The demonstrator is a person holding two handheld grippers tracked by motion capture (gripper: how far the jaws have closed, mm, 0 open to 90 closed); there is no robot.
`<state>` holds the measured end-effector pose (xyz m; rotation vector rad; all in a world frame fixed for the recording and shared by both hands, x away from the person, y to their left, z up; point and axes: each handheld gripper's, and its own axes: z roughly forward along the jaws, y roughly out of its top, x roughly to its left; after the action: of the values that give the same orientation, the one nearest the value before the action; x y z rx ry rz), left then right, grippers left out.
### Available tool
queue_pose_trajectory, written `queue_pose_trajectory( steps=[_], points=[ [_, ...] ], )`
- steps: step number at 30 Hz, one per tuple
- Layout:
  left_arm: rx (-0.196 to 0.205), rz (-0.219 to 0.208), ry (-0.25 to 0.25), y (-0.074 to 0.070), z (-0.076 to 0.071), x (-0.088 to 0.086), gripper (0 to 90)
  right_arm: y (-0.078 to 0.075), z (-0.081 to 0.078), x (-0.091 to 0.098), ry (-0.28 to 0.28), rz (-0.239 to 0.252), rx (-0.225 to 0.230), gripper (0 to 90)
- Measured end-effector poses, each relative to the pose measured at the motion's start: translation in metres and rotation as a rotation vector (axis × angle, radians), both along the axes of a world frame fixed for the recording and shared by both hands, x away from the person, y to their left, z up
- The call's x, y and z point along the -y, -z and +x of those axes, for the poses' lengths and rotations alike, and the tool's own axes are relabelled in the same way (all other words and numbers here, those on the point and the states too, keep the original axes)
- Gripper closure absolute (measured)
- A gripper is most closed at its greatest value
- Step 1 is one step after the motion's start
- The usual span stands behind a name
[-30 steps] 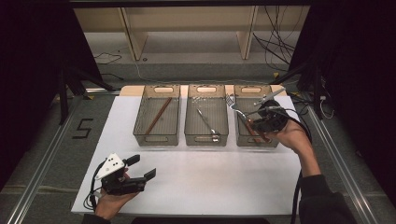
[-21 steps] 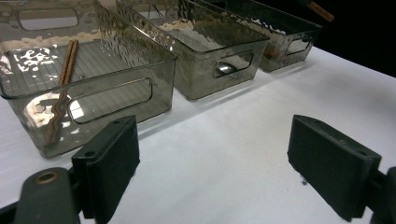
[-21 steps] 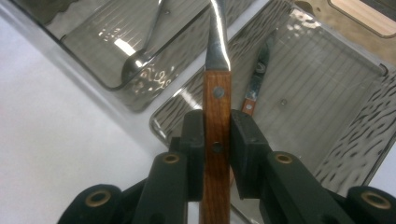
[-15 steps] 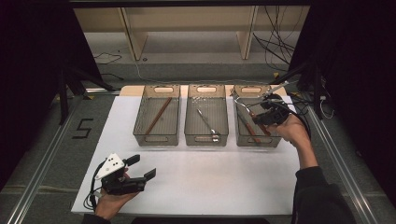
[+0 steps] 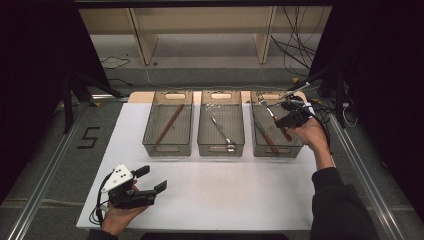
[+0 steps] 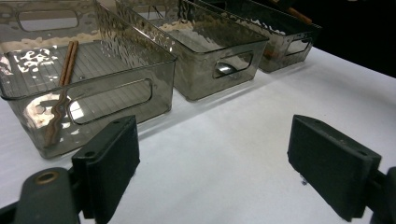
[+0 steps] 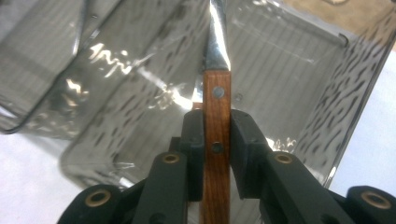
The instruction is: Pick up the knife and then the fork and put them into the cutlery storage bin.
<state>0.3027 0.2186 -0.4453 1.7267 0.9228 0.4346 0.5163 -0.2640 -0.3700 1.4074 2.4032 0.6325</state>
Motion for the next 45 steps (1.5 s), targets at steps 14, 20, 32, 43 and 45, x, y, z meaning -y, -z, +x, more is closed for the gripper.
queue_pose_trajectory(
  steps=[14, 20, 32, 43, 45],
  points=[
    [0.001, -0.002, 0.001, 0.000, 0.000, 0.000, 16.4, 0.018, 0.015, 0.003, 0.057, -0.032, -0.046, 76.9],
    [0.001, -0.001, 0.001, 0.000, 0.000, 0.000, 16.4, 0.025, 0.015, 0.002, 0.063, -0.032, -0.053, 76.9],
    [0.000, -0.001, 0.001, 0.000, 0.000, 0.000, 16.4, 0.030, 0.014, 0.001, 0.078, -0.026, -0.046, 76.8],
    [-0.001, 0.000, 0.001, 0.000, 0.000, 0.000, 16.3, 0.043, 0.017, 0.002, 0.081, -0.051, -0.079, 75.3],
    [-0.002, 0.002, 0.002, 0.000, 0.000, 0.000, 16.3, 0.044, 0.017, 0.002, 0.089, -0.033, -0.092, 67.1]
  ],
)
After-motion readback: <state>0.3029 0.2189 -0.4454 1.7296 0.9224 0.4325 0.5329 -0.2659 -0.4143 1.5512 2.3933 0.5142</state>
